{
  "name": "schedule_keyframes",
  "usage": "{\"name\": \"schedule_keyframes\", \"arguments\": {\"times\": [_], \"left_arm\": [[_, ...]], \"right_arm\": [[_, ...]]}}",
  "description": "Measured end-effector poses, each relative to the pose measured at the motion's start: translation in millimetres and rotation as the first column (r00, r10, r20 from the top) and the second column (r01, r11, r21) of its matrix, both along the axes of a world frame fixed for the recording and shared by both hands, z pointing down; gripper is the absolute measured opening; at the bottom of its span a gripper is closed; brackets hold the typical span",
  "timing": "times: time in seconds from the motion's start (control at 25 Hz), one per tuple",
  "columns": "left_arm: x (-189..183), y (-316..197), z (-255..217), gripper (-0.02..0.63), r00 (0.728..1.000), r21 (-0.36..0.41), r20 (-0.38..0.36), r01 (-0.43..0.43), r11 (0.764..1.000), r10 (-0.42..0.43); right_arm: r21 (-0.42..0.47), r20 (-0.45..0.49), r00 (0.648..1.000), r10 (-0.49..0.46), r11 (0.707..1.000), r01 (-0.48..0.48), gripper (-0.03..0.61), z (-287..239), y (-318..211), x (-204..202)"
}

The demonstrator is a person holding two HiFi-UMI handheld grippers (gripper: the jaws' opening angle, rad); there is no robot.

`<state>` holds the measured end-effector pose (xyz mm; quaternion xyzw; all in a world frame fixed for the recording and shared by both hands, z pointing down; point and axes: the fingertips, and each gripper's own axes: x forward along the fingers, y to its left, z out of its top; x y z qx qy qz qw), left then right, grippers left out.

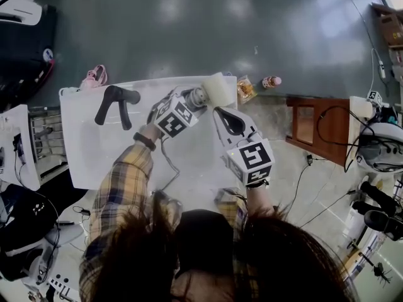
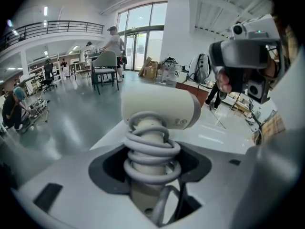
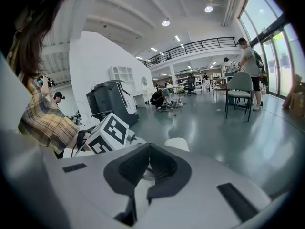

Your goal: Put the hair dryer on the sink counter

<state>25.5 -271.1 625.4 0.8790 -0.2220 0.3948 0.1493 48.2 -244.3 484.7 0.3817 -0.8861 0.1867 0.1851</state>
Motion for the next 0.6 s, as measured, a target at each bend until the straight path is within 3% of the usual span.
{"name": "schedule_keyframes", "arguments": {"times": [0.2, 0.6], "left_arm": [[0.6, 0.2, 1.6, 0.272, 1.0, -0.011, 0.014, -0.016, 1.0, 0.016], [0.4, -0.1, 3.2, 0.275, 0.999, 0.037, 0.037, -0.032, 0.999, 0.031]], "right_arm": [[-0.007, 0.004, 1.0, -0.017, 1.0, 0.017, 0.015, 0.3, 1.7, -5.8], [0.0, 0.001, 1.0, -0.003, 1.0, 0.003, 0.015, -1.4, 1.4, -4.1]]}}
